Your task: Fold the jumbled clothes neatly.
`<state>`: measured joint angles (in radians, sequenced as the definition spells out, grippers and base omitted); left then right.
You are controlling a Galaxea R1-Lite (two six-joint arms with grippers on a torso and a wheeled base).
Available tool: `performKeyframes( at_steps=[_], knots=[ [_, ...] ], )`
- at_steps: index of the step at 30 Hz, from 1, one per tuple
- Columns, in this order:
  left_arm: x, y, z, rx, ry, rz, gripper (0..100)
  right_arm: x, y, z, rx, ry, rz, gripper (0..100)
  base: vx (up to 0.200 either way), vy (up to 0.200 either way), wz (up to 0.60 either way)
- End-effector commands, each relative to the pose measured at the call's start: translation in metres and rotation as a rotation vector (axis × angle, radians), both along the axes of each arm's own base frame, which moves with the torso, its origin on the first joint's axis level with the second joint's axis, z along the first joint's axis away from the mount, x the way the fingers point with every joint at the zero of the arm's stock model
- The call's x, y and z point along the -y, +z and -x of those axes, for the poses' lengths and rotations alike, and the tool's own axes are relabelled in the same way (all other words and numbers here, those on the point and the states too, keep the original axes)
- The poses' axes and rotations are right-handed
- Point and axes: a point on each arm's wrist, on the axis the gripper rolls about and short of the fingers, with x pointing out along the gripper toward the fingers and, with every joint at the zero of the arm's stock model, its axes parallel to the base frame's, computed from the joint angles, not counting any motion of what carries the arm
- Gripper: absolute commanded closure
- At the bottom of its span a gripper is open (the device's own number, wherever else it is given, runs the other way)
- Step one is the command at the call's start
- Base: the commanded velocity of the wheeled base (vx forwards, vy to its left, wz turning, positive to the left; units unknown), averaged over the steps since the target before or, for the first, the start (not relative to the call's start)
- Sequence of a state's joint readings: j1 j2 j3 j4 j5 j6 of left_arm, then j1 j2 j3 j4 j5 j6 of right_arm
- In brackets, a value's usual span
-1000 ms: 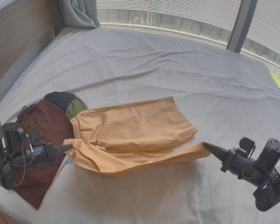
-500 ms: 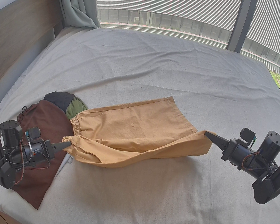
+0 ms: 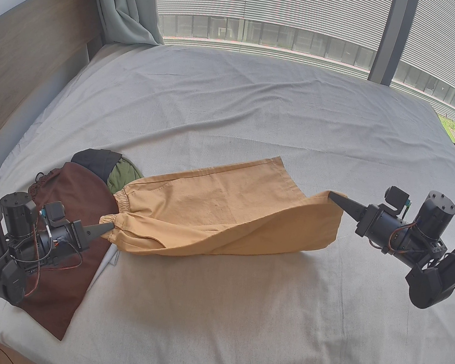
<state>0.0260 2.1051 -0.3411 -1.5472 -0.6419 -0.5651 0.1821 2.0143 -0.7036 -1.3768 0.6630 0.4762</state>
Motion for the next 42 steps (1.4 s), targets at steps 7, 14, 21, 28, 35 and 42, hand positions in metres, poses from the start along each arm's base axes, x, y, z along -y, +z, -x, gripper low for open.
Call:
performKeyframes(
  at_steps=[7,14,21,28,35,42],
  knots=[
    [0.001,0.001,-0.005,0.001,0.020,0.016,100,-0.008,0.010,-0.048,0.016,-0.001,-0.006,100,0.000,0.000,0.00],
    [0.001,0.000,-0.008,0.001,0.023,0.018,100,-0.015,0.015,-0.081,0.008,0.001,-0.007,100,0.000,0.000,0.00],
    [0.001,0.001,-0.010,-0.004,0.043,0.035,100,-0.018,0.011,-0.106,-0.010,-0.001,-0.004,100,0.000,0.000,0.00],
    [0.001,0.002,-0.017,0.004,0.057,0.048,100,-0.022,0.006,-0.122,-0.024,-0.001,-0.001,100,0.000,0.000,0.00],
    [0.002,0.004,-0.029,0.010,0.105,0.087,100,-0.024,-0.001,-0.135,-0.026,-0.001,-0.010,100,0.000,0.000,0.00],
    [0.002,-0.002,-0.038,0.006,0.111,0.093,100,-0.026,-0.006,-0.147,-0.035,-0.002,-0.016,100,0.000,0.000,0.00]
  ],
)
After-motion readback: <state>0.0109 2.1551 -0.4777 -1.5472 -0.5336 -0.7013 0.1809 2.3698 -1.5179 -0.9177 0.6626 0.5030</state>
